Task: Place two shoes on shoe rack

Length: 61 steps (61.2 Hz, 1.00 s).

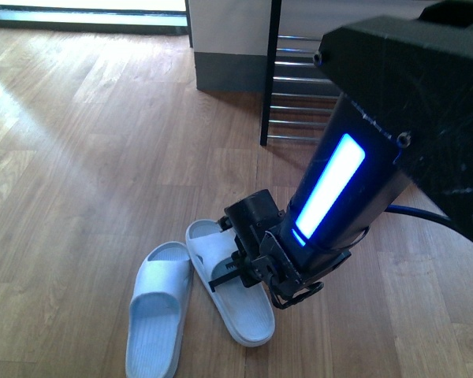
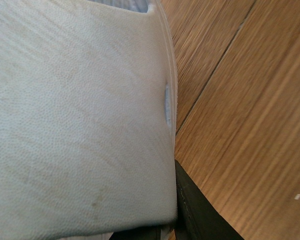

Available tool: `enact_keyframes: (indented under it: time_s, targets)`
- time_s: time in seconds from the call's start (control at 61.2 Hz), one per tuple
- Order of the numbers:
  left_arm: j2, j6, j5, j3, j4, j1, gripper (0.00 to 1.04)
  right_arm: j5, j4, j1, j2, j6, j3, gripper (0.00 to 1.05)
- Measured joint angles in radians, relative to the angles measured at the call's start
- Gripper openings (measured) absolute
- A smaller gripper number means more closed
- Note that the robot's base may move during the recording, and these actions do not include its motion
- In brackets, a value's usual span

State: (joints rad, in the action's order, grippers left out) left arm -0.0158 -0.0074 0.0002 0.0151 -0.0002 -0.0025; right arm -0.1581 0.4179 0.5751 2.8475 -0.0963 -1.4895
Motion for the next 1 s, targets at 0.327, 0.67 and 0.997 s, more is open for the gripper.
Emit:
enact_keyframes:
  time_s: [0.327,0.67,0.997]
  targets:
    - [0.000,0.000,0.000,0.000,0.000,0.000,0.95,-0.042,0.201,-0.177,-0.448,-0.074,0.372,0.01]
    - [0.000,0.000,0.000,0.000,0.000,0.000,0.95,0.086,0.261,-0.423,-1.033,-0.080,0.830,0.01]
    - [0.000,0.000,0.000,0.000,0.000,0.000,0.95,0.234,0.147,-0.561,-1.502,-0.076,1.124,0.01]
